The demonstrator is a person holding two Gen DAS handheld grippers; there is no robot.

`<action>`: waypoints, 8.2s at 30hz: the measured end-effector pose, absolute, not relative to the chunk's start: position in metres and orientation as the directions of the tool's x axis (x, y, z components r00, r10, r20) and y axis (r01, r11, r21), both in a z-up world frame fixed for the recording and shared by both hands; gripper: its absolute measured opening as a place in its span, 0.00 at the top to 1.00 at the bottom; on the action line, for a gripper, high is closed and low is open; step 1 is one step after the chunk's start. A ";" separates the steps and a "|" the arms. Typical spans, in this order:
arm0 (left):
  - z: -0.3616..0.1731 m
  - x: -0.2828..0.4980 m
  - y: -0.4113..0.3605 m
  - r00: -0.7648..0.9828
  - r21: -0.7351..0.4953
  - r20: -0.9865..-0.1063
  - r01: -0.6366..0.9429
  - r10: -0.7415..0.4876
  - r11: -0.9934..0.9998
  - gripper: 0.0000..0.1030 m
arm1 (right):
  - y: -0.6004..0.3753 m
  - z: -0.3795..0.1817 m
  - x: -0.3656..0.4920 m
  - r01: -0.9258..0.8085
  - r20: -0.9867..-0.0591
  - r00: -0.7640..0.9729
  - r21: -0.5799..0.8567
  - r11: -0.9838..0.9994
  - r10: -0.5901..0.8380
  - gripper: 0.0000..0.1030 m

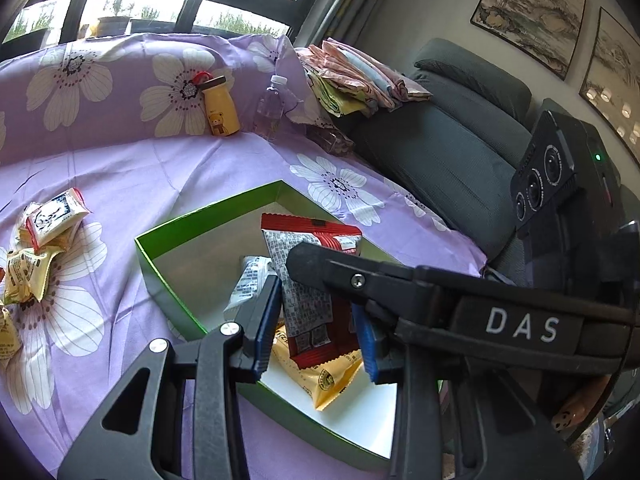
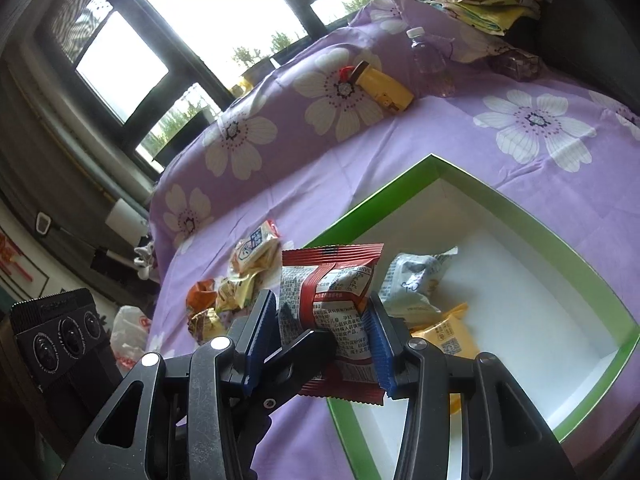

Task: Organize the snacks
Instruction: 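Carry the red-and-white packet with the right gripper over the green box, then lower the packet into the box and open the right gripper, then move the right gripper back to the gold-and-brown snack packet, then close the right gripper on the gold-and-brown packet and lift it, then carry the gold-and-brown packet with the right gripper into the green box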

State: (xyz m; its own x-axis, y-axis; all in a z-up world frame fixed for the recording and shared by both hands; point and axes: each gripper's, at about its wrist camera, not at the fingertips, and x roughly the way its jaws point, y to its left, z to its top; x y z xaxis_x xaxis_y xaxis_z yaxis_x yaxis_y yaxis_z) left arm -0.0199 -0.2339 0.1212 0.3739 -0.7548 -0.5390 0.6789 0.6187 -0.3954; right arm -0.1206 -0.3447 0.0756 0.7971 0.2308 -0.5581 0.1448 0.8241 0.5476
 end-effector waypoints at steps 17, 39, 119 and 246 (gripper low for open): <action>0.101 -0.006 -0.259 0.295 -0.441 -0.585 0.666 -0.756 0.601 0.66 | -0.375 0.050 -0.117 0.246 -0.606 0.762 0.596 0.765 0.227 0.54; 0.080 0.005 -0.263 0.242 -0.492 -0.626 0.615 -0.741 0.617 0.66 | -0.381 0.031 -0.106 0.300 -0.656 0.712 0.605 0.738 0.249 0.54; 0.083 -0.003 0.079 0.718 -0.375 -0.658 -0.051 -0.227 0.926 0.02 | -0.165 0.032 -0.029 -0.079 -0.655 0.662 0.421 0.903 0.363 0.09; 0.110 -0.008 -0.109 0.519 -0.394 -0.621 0.441 -0.587 0.806 0.45 | -0.246 0.060 -0.063 -0.157 -0.489 0.581 0.717 0.679 0.651 0.62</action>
State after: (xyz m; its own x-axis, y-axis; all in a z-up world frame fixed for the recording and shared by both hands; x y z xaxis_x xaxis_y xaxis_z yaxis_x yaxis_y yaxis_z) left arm -0.0083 -0.1087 0.1100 0.5191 -0.5874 -0.6209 0.4407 0.8064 -0.3944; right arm -0.0625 -0.2460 0.0598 0.5808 0.6507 -0.4892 -0.1574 0.6794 0.7167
